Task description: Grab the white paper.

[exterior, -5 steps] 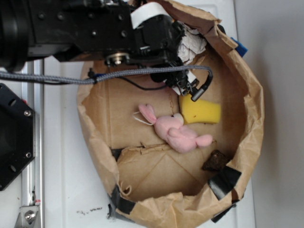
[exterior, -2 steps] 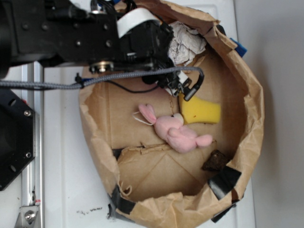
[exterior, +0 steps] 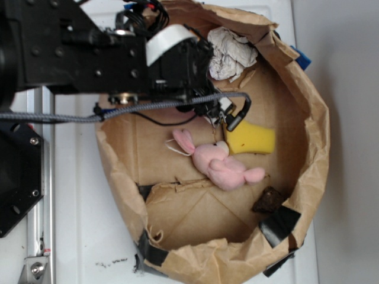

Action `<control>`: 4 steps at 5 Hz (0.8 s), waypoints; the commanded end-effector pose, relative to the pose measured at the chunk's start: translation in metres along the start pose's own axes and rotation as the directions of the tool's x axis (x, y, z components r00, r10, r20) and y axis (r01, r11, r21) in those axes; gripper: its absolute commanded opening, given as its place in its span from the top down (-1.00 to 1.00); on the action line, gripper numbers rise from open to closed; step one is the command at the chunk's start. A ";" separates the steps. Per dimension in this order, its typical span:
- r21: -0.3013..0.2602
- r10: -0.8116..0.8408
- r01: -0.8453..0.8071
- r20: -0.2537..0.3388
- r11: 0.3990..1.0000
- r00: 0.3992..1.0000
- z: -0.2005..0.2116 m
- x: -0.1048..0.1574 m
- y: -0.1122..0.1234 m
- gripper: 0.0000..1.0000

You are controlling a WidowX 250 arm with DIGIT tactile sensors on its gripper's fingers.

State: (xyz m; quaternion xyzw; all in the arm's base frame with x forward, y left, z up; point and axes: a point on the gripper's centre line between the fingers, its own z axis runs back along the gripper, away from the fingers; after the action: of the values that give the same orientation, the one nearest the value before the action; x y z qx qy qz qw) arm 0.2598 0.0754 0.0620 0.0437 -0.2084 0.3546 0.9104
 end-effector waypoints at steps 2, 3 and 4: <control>-0.034 0.024 -0.024 -0.003 0.999 1.000 0.002 0.029 -0.003 -1.00; -0.036 0.026 -0.025 0.002 0.999 1.000 0.003 0.036 -0.005 -1.00; -0.026 0.034 -0.034 0.002 0.999 0.999 -0.002 0.047 -0.005 -1.00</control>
State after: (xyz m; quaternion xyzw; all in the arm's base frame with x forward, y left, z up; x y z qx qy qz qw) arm 0.2925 0.0892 0.0592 0.0308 -0.1906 0.3629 0.9116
